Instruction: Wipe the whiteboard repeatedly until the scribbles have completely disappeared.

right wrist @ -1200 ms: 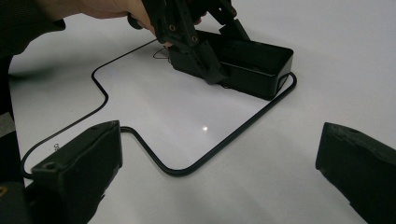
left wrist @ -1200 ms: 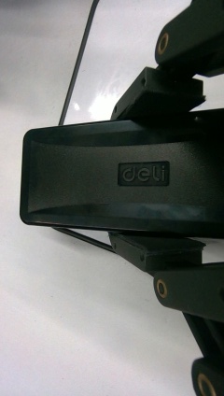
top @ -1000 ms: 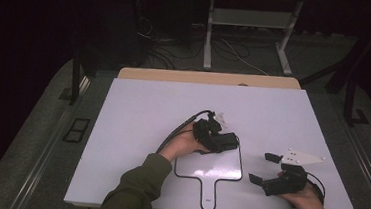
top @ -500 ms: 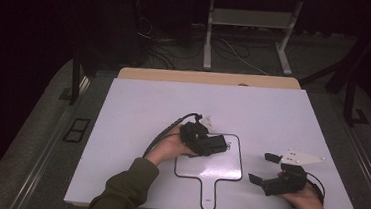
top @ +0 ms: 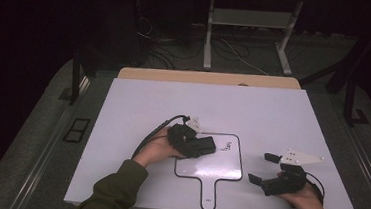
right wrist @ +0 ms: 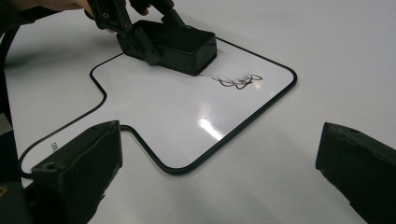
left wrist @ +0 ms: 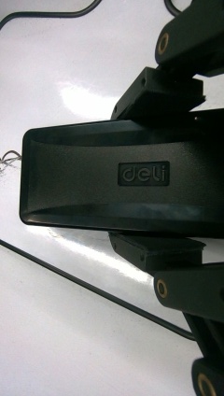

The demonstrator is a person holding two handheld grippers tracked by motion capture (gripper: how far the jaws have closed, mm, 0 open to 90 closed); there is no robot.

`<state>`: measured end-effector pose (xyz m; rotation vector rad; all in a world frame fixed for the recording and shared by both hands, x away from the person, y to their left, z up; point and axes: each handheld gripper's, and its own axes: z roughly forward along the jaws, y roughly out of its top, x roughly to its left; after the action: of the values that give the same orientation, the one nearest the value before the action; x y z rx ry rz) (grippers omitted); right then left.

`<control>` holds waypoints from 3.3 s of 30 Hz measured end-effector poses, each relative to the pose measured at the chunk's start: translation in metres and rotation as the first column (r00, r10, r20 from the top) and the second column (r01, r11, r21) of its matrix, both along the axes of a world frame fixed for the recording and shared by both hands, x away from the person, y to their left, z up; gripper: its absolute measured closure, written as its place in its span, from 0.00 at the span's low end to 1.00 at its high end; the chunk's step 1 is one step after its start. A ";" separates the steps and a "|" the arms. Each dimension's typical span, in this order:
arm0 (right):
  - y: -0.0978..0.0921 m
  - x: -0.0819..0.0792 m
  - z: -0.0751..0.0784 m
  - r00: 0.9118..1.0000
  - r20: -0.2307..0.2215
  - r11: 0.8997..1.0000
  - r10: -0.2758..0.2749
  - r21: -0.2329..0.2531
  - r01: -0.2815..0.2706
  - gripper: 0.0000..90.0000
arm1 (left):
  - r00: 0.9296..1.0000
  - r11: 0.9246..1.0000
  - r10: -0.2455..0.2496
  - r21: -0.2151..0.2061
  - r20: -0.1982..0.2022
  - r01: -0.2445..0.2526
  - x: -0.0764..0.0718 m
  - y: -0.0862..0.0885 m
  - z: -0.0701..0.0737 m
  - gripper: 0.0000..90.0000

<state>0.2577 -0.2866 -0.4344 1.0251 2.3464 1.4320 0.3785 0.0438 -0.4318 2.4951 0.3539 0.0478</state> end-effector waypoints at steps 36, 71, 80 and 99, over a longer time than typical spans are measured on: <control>-0.003 0.000 0.001 1.000 0.004 1.000 0.002 0.008 -0.002 0.00 | 0.999 0.999 -0.037 -0.004 -0.003 0.037 0.025 -0.089 -0.001 0.44; 0.000 0.000 -0.001 1.000 -0.004 1.000 0.005 -0.004 -0.005 0.00 | 0.998 0.997 0.062 0.037 0.001 -0.062 0.010 0.010 0.002 0.44; 0.000 0.001 -0.001 1.000 0.000 1.000 0.006 -0.004 -0.006 0.00 | 0.993 0.992 0.121 0.018 0.010 -0.121 0.031 0.014 0.001 0.44; 0.000 0.000 -0.001 1.000 -0.002 1.000 0.006 -0.002 -0.006 0.00 | 0.996 0.996 0.084 0.017 -0.008 -0.084 0.025 0.006 0.001 0.44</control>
<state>0.2578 -0.2868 -0.4353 1.0210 2.3538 1.4312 0.4033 0.0495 -0.4308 2.4963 0.4642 0.0745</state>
